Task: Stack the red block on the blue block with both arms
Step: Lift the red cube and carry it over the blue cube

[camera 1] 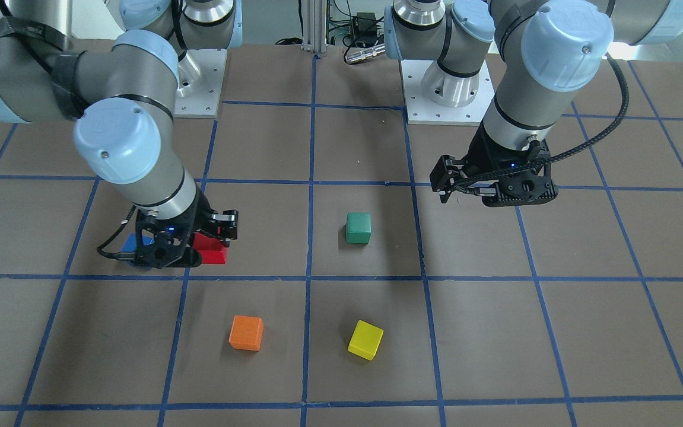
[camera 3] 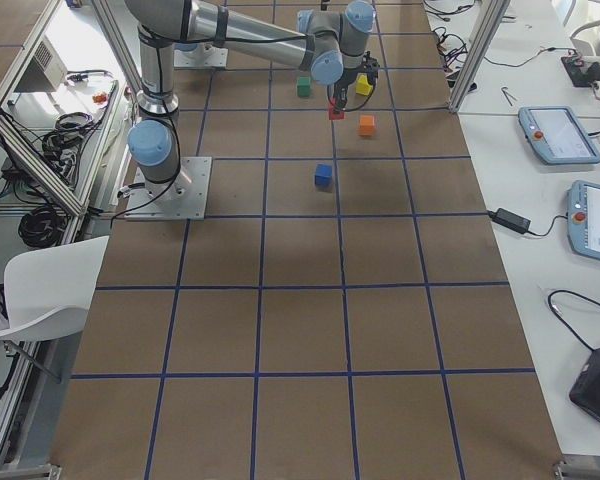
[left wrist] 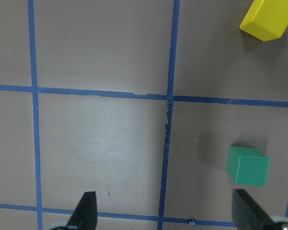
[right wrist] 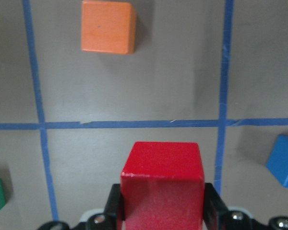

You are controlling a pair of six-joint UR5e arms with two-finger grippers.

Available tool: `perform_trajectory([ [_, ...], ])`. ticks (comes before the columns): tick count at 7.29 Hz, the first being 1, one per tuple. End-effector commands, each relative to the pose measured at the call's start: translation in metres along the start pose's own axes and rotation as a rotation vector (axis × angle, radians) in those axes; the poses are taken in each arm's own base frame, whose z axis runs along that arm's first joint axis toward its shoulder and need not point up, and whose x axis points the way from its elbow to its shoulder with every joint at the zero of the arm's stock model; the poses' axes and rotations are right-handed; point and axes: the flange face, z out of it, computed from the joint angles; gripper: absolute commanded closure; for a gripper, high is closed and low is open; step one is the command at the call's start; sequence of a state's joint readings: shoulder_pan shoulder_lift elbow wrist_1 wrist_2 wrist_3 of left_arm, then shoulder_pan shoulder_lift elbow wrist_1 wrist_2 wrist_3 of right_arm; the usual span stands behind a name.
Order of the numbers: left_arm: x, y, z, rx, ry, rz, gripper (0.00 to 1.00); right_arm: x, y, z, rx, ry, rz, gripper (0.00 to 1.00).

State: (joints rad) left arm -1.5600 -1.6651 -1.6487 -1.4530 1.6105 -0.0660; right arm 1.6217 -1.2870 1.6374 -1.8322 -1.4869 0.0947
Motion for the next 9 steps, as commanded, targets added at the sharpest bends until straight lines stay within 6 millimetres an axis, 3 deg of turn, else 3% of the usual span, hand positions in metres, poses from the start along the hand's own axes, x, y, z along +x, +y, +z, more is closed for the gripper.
perform_trajectory([
  [1,0.0,-0.002,0.005,-0.01,0.001,-0.001,0.0,0.057,-0.012,-0.006,-0.001,0.006,0.094,1.0],
  [3,0.0,-0.002,0.004,-0.008,0.001,-0.003,0.0,0.105,-0.014,-0.001,-0.012,-0.006,0.162,1.0],
  [5,0.001,-0.003,0.006,-0.011,0.001,-0.004,0.0,0.132,-0.002,0.016,-0.039,-0.016,0.178,1.0],
  [9,0.003,-0.004,0.011,-0.016,-0.003,-0.001,0.0,0.145,0.004,0.027,-0.062,-0.018,0.181,1.0],
])
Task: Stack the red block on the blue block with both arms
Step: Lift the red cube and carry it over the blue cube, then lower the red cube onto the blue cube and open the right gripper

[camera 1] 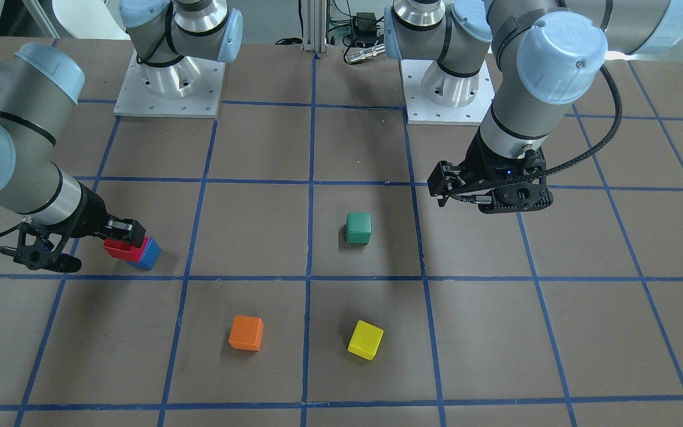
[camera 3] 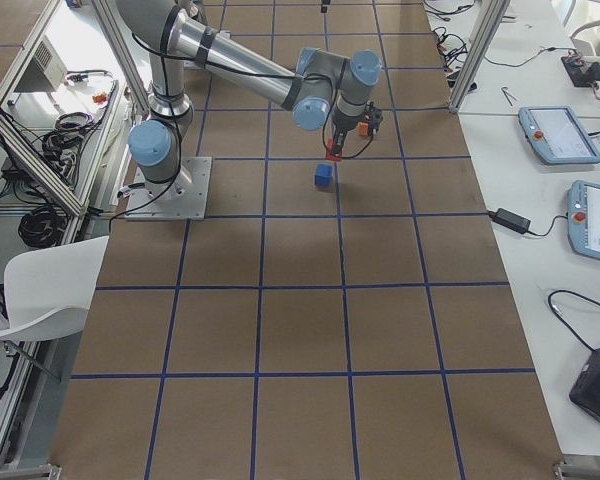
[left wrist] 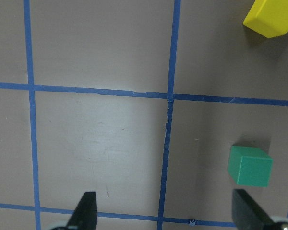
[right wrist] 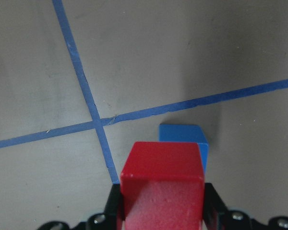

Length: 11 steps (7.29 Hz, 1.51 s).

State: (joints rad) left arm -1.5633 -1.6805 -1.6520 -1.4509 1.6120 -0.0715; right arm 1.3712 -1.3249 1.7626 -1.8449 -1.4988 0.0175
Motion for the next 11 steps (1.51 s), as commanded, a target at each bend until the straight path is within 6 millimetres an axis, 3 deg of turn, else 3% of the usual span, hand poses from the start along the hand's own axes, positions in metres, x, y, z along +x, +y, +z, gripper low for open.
perform_trajectory([
  [1,0.001,-0.001,0.001,0.001,0.0,-0.001,0.0,0.003,0.007,0.016,-0.031,-0.011,0.006,1.0],
  [11,0.002,0.002,0.009,-0.01,-0.001,0.001,0.0,0.01,0.004,0.028,-0.013,-0.001,0.015,1.0],
])
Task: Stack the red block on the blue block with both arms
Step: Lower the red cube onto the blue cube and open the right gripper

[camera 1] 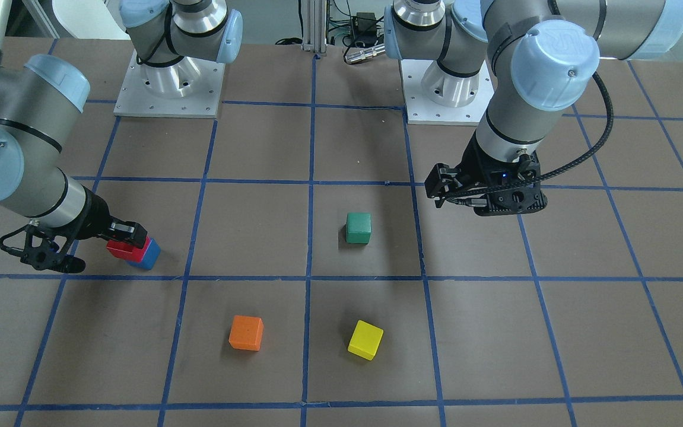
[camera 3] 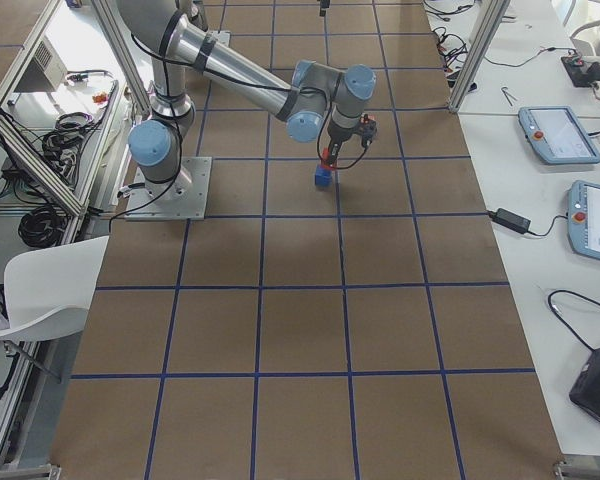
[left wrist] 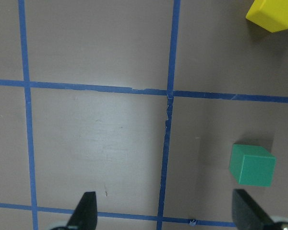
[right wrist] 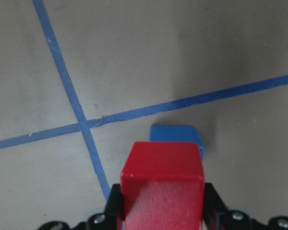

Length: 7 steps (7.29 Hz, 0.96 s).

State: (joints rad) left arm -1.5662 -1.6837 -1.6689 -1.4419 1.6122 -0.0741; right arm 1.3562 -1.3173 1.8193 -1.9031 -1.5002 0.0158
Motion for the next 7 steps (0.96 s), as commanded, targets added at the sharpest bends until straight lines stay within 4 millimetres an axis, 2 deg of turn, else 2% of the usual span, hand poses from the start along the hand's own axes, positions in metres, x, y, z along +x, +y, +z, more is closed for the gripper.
perform_trajectory([
  [1,0.0,0.0003,-0.0004,0.001,0.0,0.001,0.0,0.0007,0.0026,0.0077,-0.016,0.0,0.001,1.0],
  [5,0.0,-0.0002,0.0003,-0.001,0.0,0.001,0.0,0.0056,0.0018,0.0098,-0.018,-0.001,0.01,1.0],
  [6,0.0,-0.0002,0.0003,-0.001,0.0,0.001,0.0,0.0056,0.0013,0.0093,-0.014,-0.001,0.01,0.94],
  [7,0.0,-0.0002,0.0003,-0.001,0.0,0.001,0.0,0.0056,-0.0003,0.013,-0.02,-0.004,0.012,0.81],
])
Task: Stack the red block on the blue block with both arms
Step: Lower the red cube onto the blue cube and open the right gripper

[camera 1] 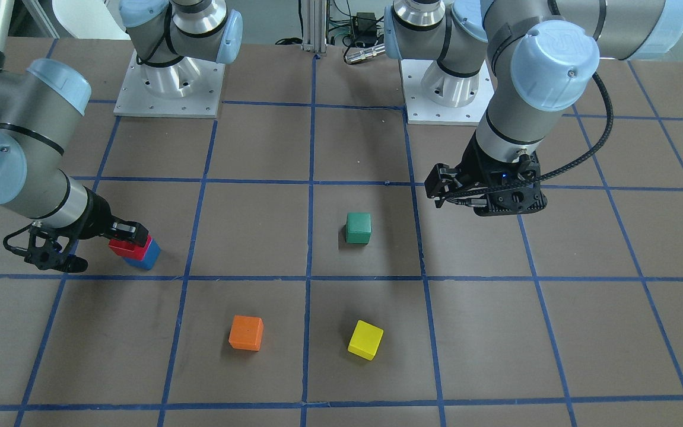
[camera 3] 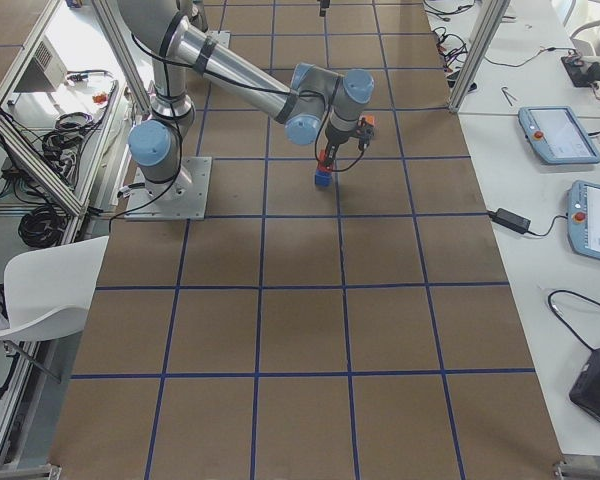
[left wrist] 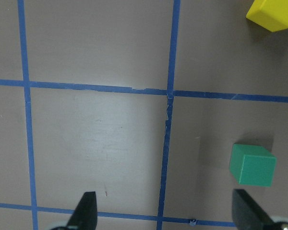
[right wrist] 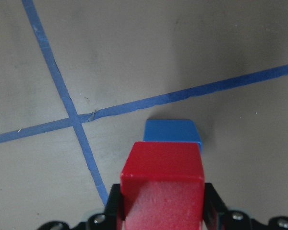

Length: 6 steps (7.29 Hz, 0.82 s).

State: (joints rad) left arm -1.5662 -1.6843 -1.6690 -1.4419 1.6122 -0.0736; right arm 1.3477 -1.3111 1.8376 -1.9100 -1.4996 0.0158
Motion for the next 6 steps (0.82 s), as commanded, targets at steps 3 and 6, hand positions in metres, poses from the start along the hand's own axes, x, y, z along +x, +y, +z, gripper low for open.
perform_trajectory([
  [3,0.0,0.0,0.0,0.0,0.0,0.0,0.0,0.001,-0.006,0.008,0.008,-0.001,-0.002,0.16],
  [6,0.0,0.001,-0.002,0.005,-0.001,0.003,0.0,0.004,-0.005,-0.009,0.033,0.046,-0.001,0.0],
])
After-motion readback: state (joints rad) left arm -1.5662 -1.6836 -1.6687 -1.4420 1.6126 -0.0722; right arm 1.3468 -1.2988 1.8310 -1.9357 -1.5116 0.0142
